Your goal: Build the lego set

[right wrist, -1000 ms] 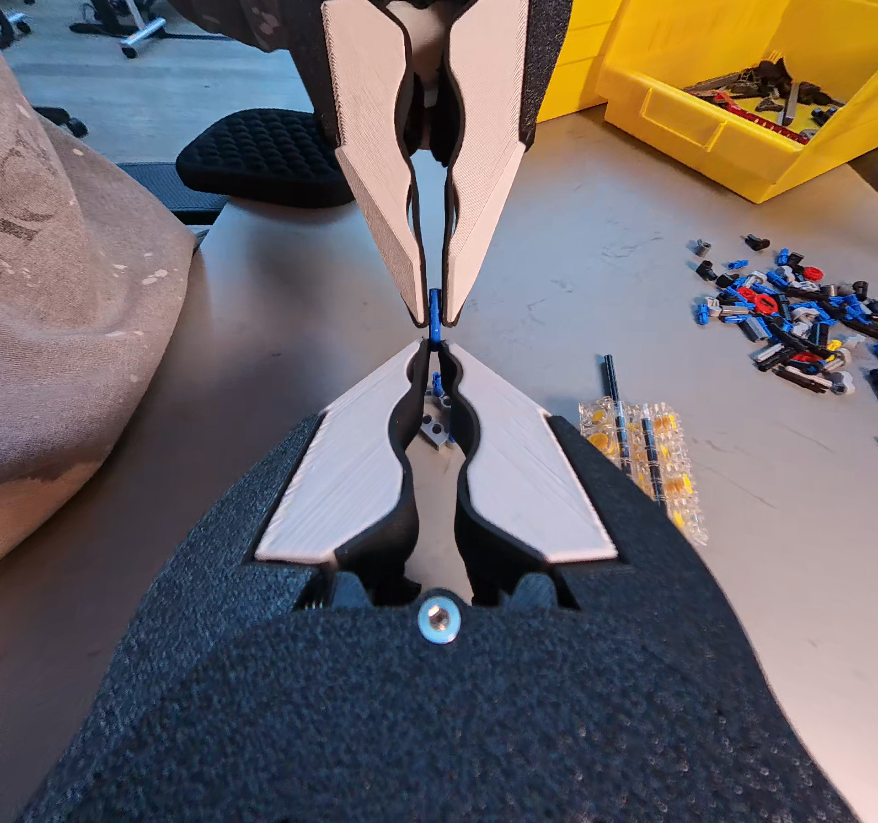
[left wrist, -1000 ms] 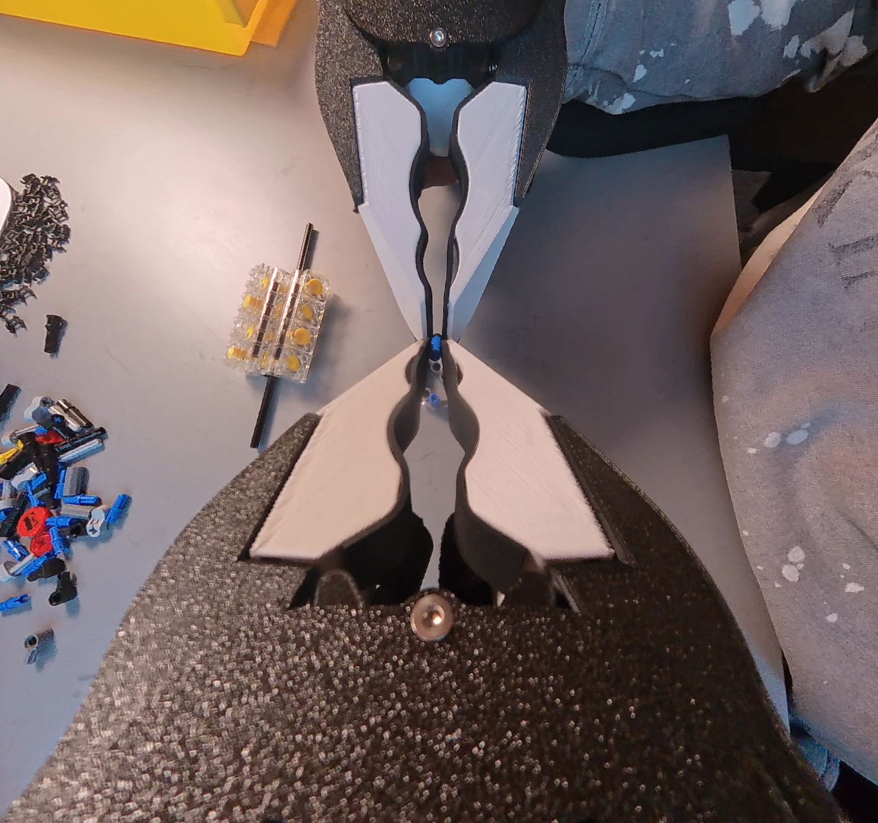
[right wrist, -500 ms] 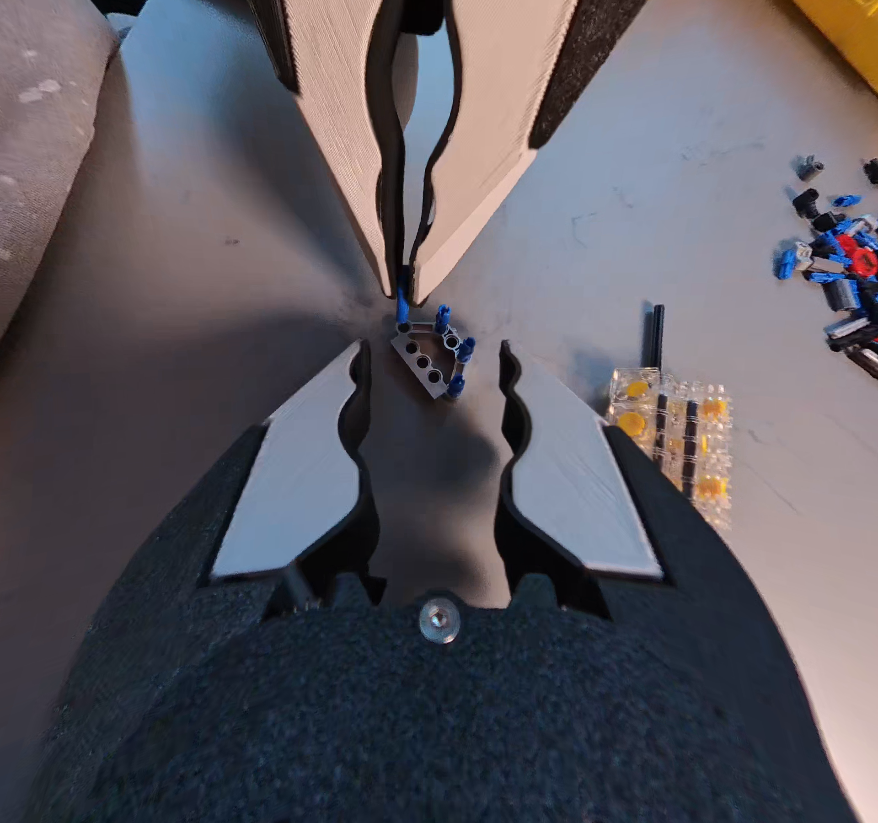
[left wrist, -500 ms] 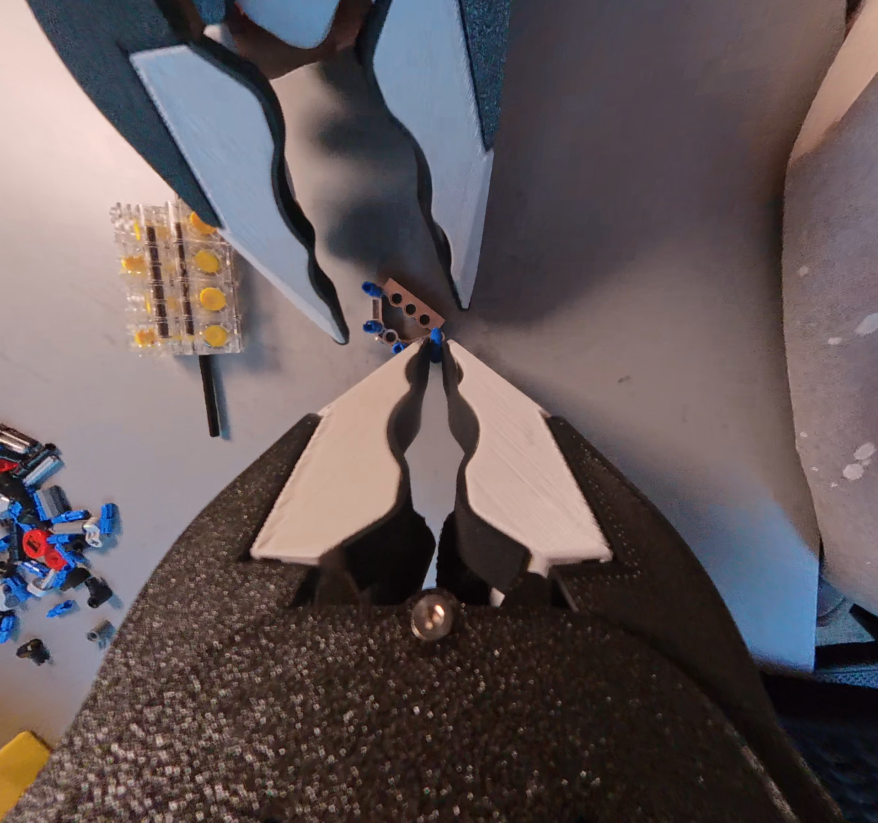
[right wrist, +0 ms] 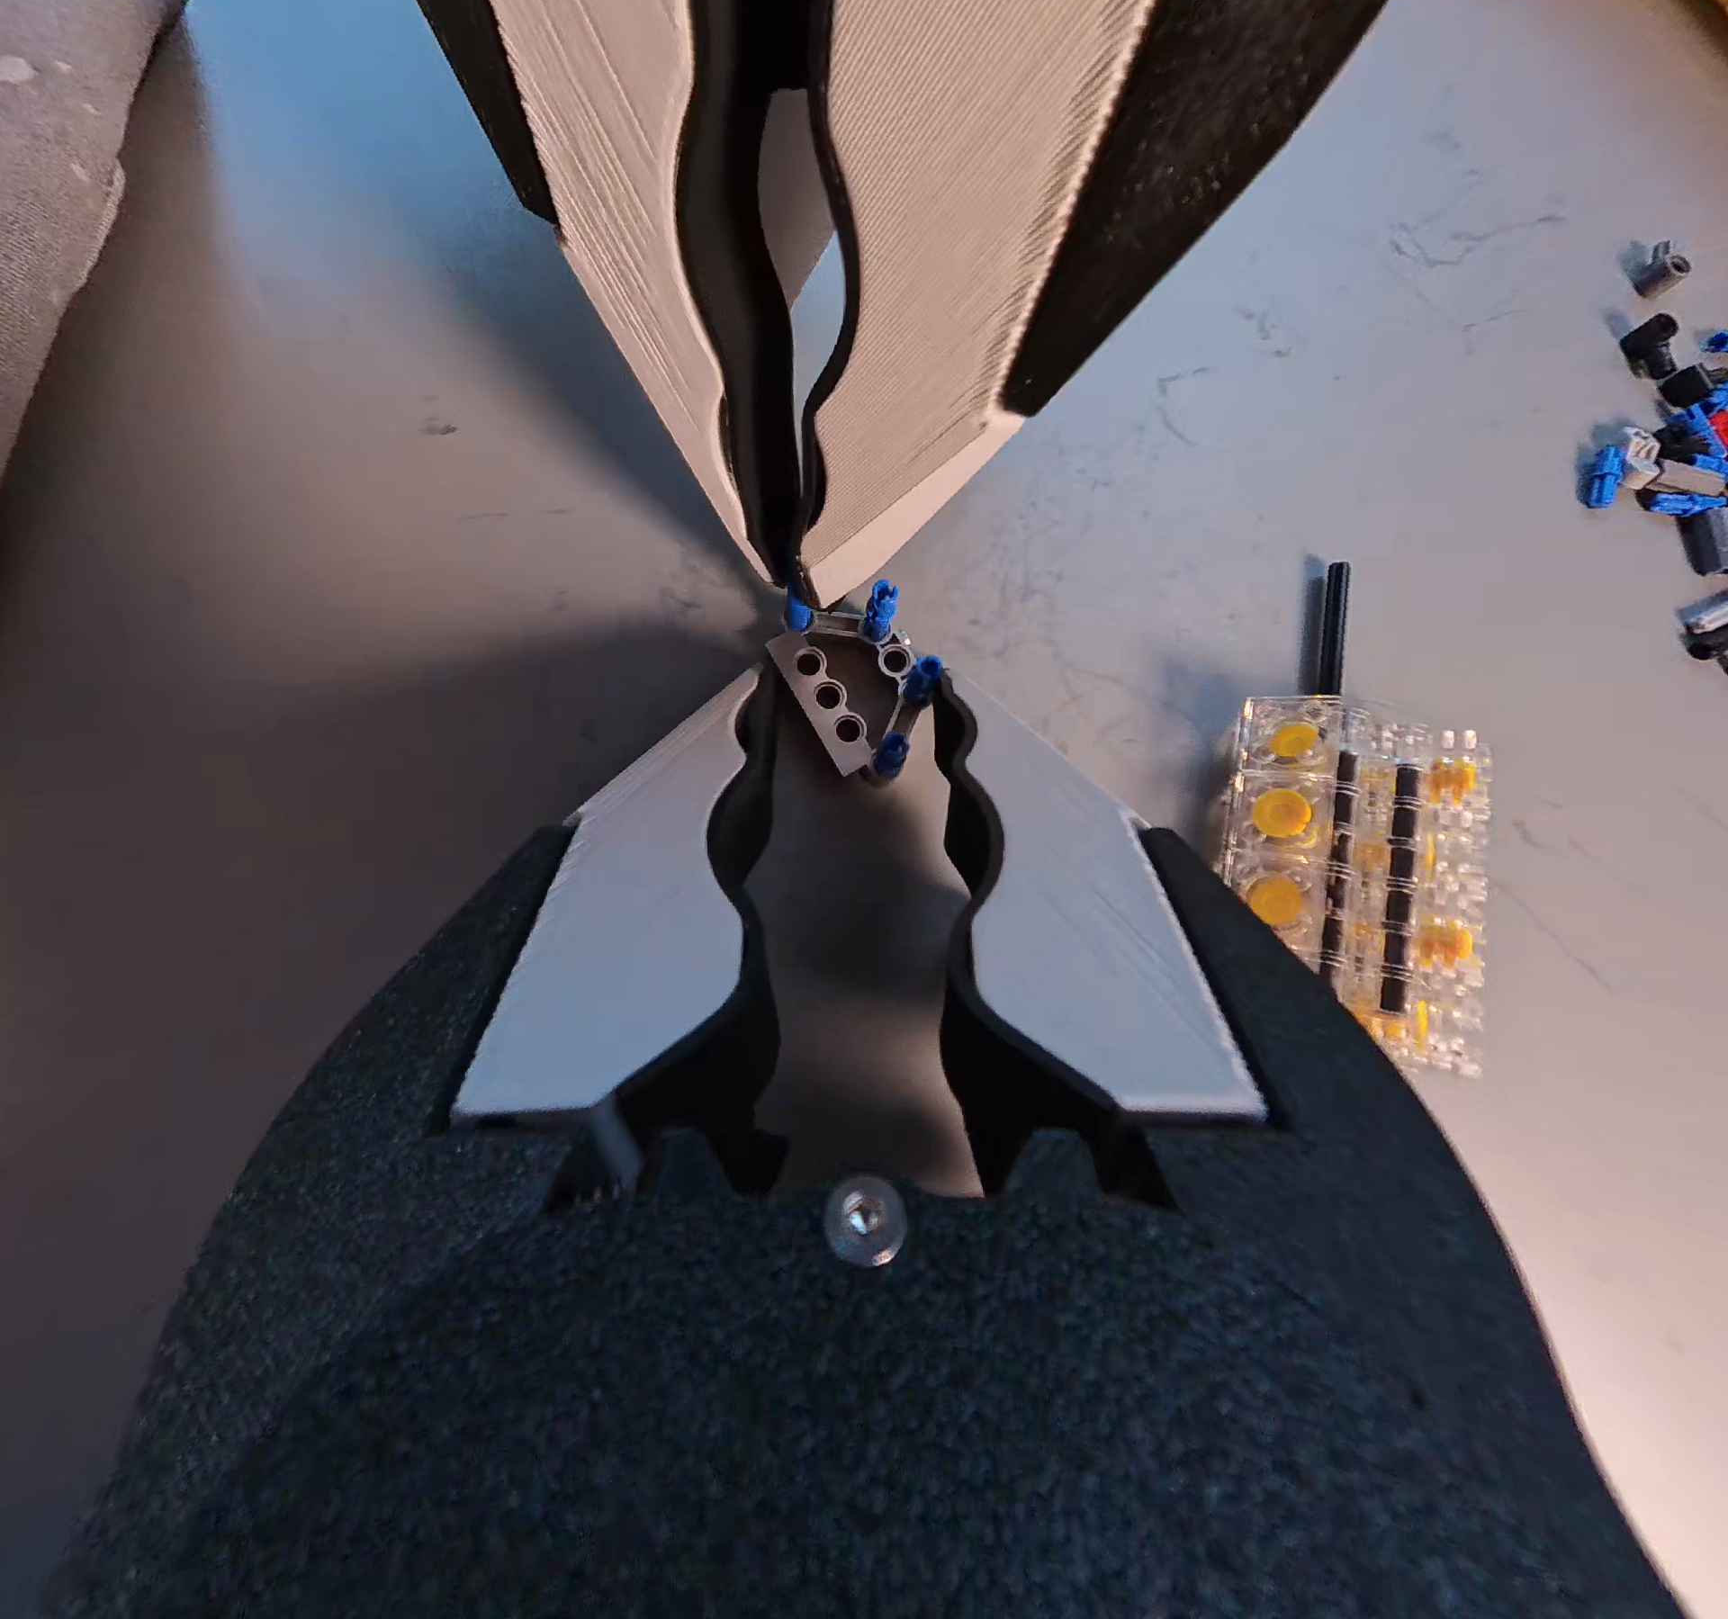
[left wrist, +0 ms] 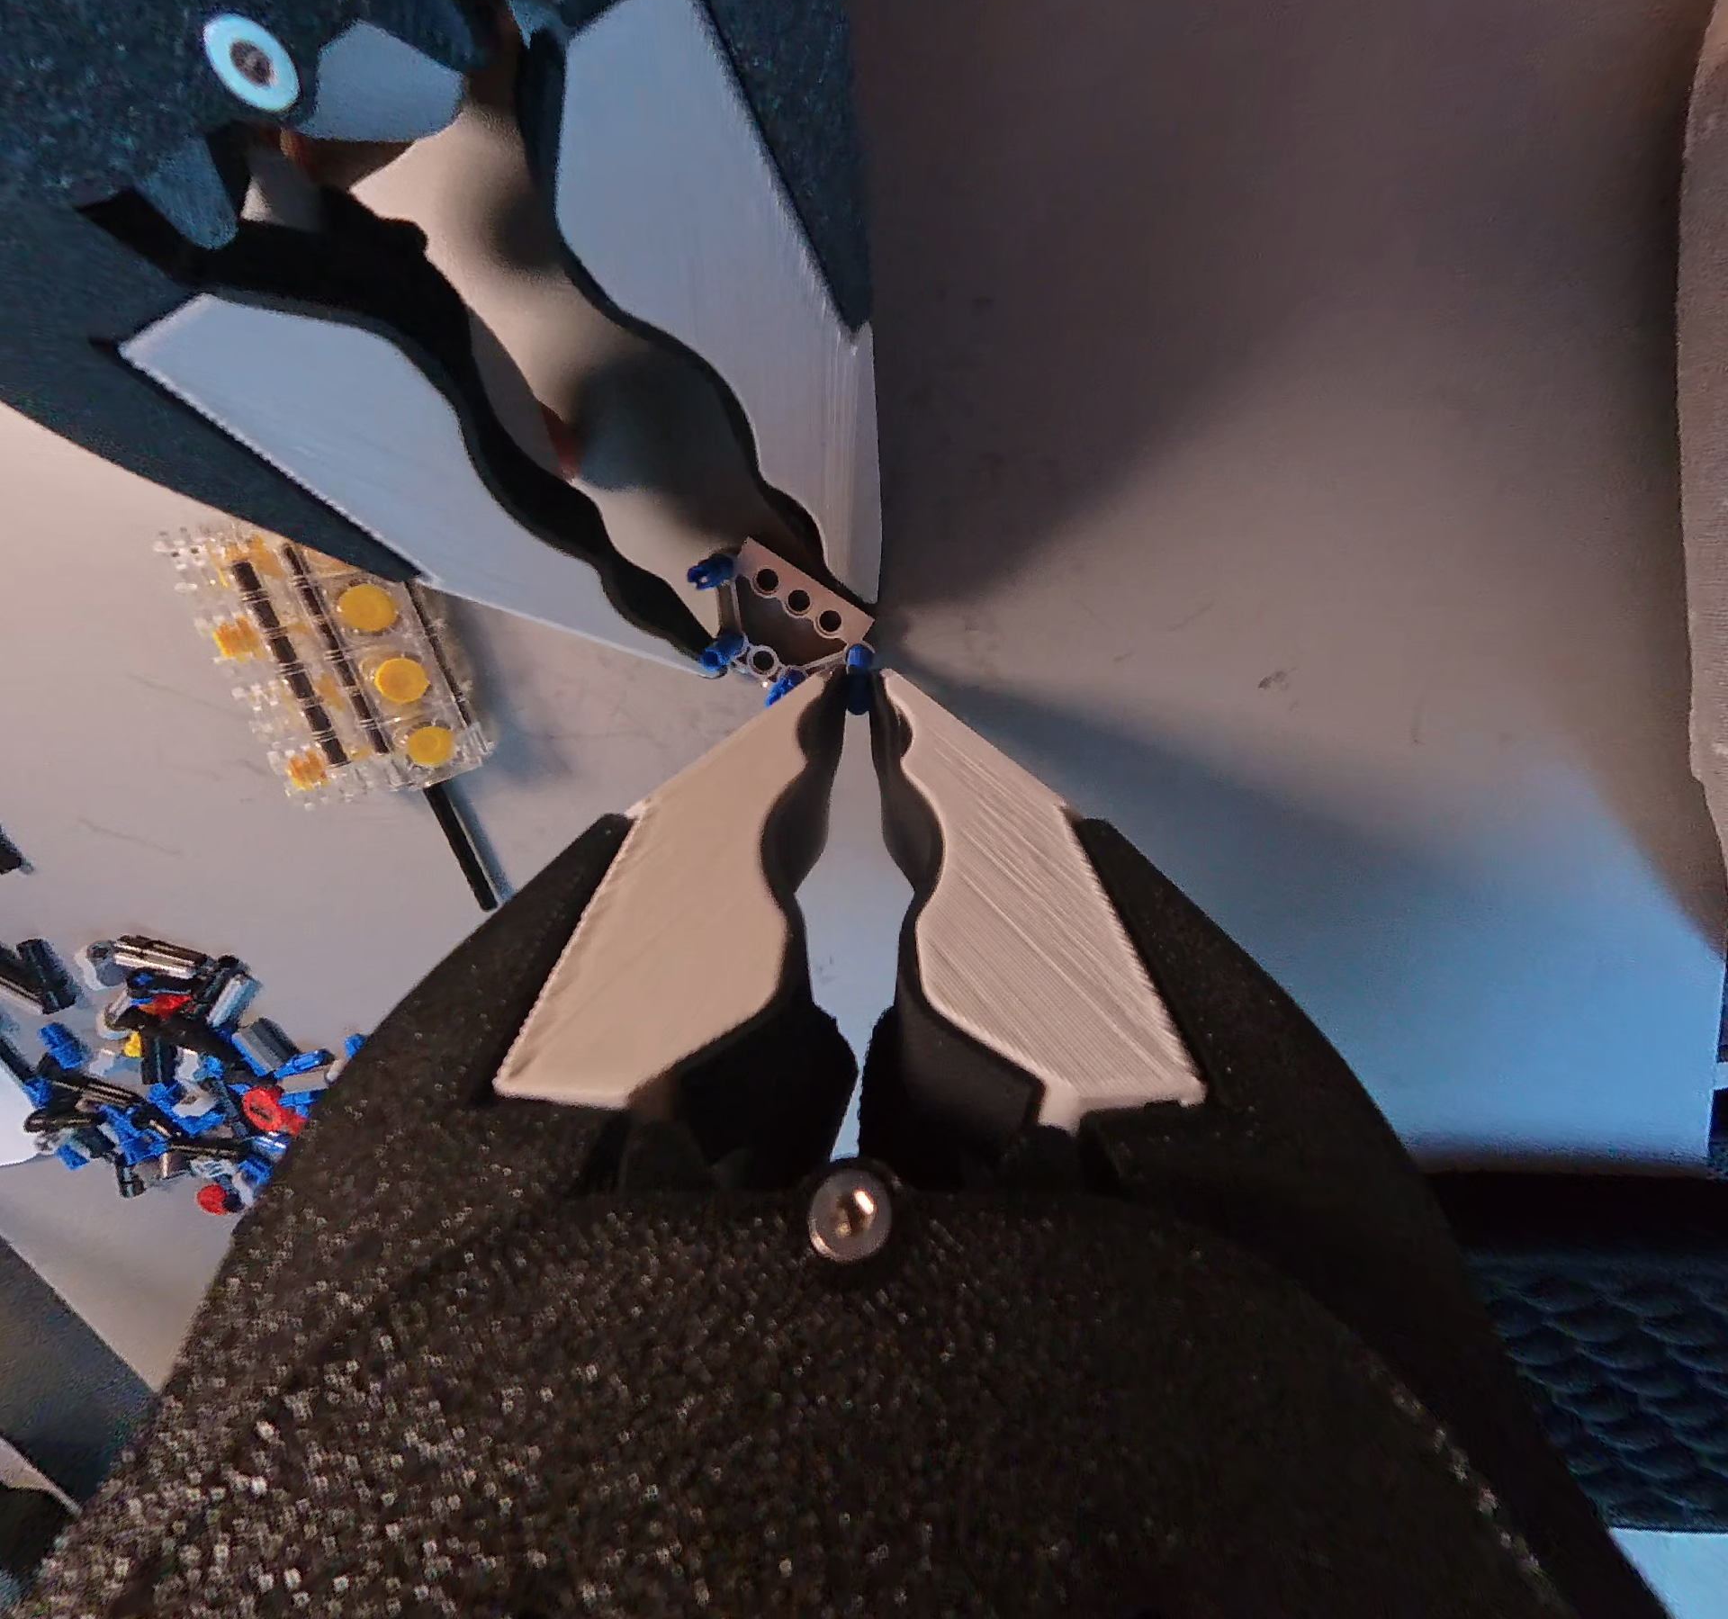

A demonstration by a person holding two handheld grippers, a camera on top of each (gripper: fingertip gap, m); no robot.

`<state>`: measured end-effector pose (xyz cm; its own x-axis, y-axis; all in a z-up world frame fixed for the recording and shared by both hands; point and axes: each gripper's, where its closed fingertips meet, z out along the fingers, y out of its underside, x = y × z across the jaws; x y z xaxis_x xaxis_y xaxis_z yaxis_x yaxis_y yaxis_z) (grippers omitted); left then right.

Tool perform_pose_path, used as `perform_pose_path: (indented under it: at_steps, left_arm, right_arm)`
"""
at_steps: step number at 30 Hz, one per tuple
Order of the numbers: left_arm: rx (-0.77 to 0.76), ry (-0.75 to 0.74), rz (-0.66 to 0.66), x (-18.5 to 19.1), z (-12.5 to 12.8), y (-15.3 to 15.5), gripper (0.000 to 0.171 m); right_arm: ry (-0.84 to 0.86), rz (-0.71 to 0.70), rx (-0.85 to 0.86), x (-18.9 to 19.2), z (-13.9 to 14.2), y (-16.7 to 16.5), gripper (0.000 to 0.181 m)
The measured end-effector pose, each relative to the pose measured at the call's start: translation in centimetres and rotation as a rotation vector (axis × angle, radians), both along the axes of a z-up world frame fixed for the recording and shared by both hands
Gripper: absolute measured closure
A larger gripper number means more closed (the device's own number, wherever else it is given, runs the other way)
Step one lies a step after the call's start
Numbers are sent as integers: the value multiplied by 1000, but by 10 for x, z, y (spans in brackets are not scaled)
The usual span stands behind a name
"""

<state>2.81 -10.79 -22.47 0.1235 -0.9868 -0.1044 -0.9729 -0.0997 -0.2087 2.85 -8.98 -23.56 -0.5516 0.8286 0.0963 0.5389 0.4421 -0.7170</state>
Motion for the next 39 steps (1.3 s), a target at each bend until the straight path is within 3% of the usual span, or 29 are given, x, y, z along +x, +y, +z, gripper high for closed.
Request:
perform_pose_path:
  at_steps: [11, 14, 21, 27, 36, 39]
  left_arm:
    - [-11, -40, -9, 9, 0, 1, 169]
    - [-35, 9, -46, 1, -6, -5, 169]
    - [-82, -237, 84, 1, -3, -10, 169]
    - [-76, -478, 227, -1, 4, -5, 169]
    - [29, -644, 293, -8, 4, -9, 168]
    - [77, -691, 312, -10, 8, -6, 168]
  right_arm:
    - [-6, -4, -14, 0, 0, 0, 150]
    - [-6, 2, -15, 1, -1, -1, 156]
    - [-1, -2, -6, 3, -1, -3, 162]
    - [-1, -12, -12, 3, 0, -2, 146]
    - [26, -4, -9, -16, 4, -13, 122]
    - [34, -17, 6, -25, 4, -15, 123]
